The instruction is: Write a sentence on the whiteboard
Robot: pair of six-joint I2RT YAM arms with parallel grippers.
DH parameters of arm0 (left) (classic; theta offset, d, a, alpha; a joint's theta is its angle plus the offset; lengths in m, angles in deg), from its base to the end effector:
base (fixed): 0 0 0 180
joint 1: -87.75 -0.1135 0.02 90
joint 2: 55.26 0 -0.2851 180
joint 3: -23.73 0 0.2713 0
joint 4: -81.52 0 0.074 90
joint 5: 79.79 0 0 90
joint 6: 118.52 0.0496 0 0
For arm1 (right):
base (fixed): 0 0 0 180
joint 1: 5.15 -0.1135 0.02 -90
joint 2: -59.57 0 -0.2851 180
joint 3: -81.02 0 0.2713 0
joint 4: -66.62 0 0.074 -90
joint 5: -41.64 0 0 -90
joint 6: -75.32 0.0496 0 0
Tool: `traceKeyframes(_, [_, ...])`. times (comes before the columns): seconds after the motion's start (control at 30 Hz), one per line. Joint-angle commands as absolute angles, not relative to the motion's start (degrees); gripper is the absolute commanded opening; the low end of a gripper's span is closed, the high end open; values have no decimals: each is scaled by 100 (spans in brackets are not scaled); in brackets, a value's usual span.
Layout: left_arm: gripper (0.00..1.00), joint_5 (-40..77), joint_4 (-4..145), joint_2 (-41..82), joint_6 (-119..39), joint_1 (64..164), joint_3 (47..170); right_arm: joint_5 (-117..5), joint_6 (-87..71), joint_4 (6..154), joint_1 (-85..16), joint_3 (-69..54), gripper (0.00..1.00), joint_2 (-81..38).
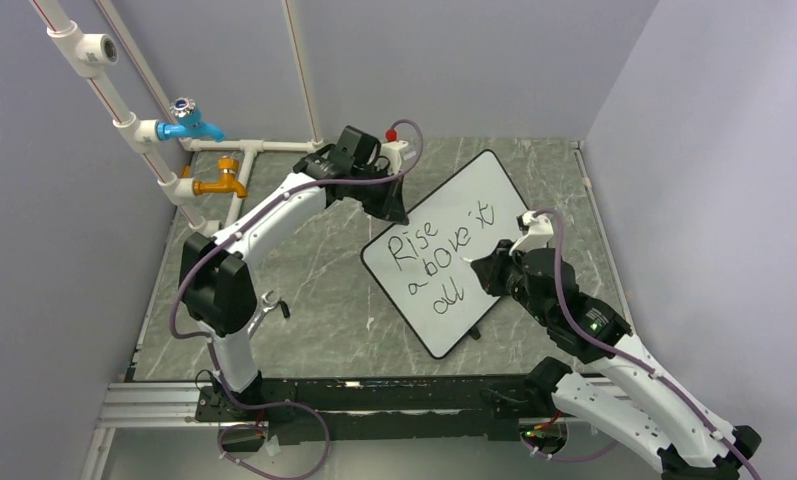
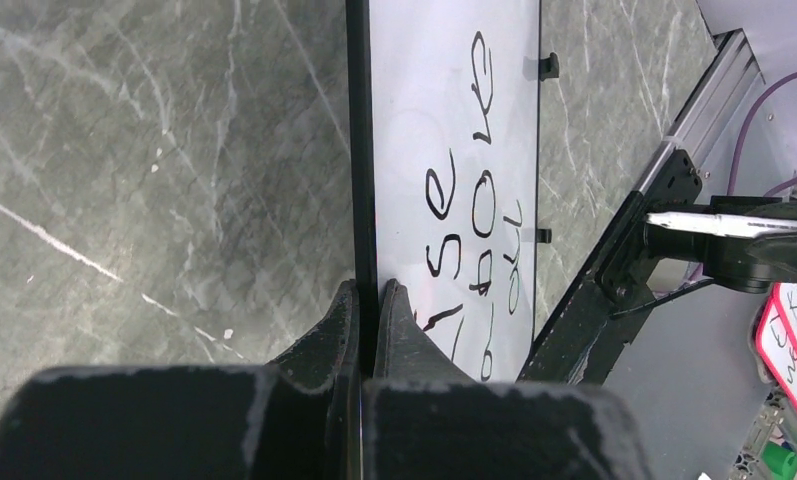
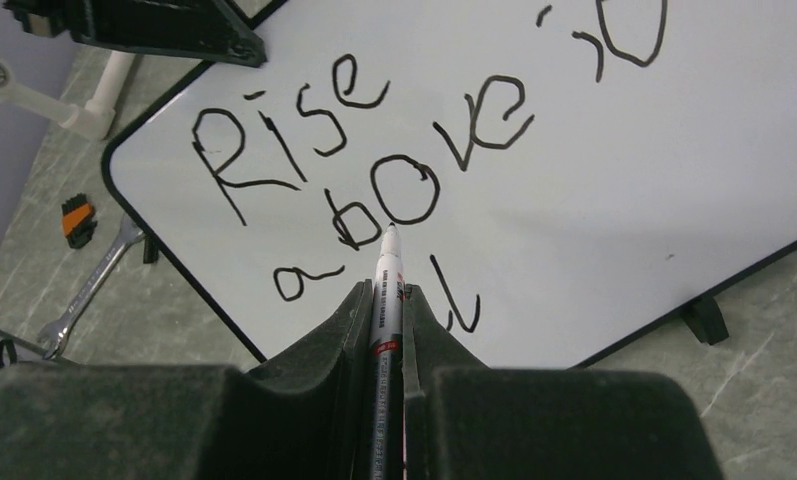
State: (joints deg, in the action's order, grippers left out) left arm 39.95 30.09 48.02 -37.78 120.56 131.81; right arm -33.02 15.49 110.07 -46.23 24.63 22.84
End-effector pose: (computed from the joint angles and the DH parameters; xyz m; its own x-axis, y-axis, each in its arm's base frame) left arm 0.3533 -0.2571 0.3286 -0.7248 0.3010 -0.6197 0.6486 0.6015 -0.4664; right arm 0.1281 0.0942 0.3261 -0.4897 0.2161 -0.8447 -0.2373 0.8992 0.3676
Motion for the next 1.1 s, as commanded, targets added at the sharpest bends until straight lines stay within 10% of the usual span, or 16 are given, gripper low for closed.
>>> traceKeyframes(0.0, [0,3703,2757,5169,-3376,12393,13577,-3097,1475,11138,-4622,2473,0,2582])
traceKeyframes(0.73, [0,4161,3266,6407,-3407,12809,15009,-2945,1511,11701,-4625,2482,0,3151])
traceKeyframes(1.07, [27,3622,3239,6250,-3336,12814,14920,-2971,1524,11645,-4629,2520,0,3109])
